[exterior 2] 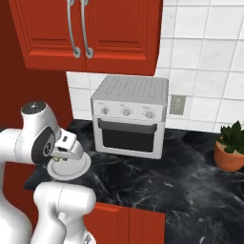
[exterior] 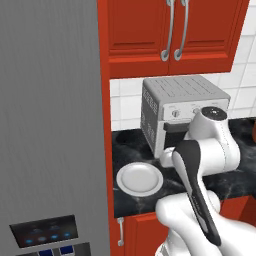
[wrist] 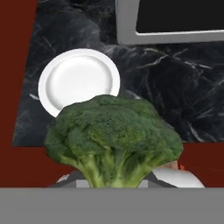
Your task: Place the broccoli on the bottom rack of the oven.
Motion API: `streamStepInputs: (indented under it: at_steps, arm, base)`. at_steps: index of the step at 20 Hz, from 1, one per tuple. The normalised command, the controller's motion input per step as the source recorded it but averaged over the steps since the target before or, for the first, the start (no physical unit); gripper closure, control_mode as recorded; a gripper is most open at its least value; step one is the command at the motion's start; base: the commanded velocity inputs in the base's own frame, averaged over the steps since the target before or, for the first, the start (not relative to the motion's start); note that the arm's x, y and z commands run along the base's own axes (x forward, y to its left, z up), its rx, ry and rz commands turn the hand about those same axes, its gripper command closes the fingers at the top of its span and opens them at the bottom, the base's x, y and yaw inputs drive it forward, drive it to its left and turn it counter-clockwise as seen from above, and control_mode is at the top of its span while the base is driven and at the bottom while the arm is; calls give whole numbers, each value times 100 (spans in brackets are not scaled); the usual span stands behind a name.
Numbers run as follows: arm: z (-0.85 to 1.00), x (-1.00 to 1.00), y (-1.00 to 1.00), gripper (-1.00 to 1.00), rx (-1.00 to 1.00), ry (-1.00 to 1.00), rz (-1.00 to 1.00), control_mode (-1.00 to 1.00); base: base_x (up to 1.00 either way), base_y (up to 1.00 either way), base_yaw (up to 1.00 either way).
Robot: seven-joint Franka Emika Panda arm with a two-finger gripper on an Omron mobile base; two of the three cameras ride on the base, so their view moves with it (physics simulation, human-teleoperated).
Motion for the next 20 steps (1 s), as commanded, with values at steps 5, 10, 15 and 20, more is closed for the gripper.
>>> streamStepInputs:
  at_steps: [5, 10, 15, 20]
  arm:
    - [0, 0, 0, 100, 0, 0, 0, 100]
    - [0, 0, 0, 100, 0, 0, 0, 100]
    - [0, 0, 0, 100, 0, 0, 0, 100]
    - [0, 0, 0, 100, 0, 0, 0, 100]
  base:
    - [-79, 35, 1]
    - [-93, 58, 6]
    - [-31, 100, 15]
    - [-5, 100, 20]
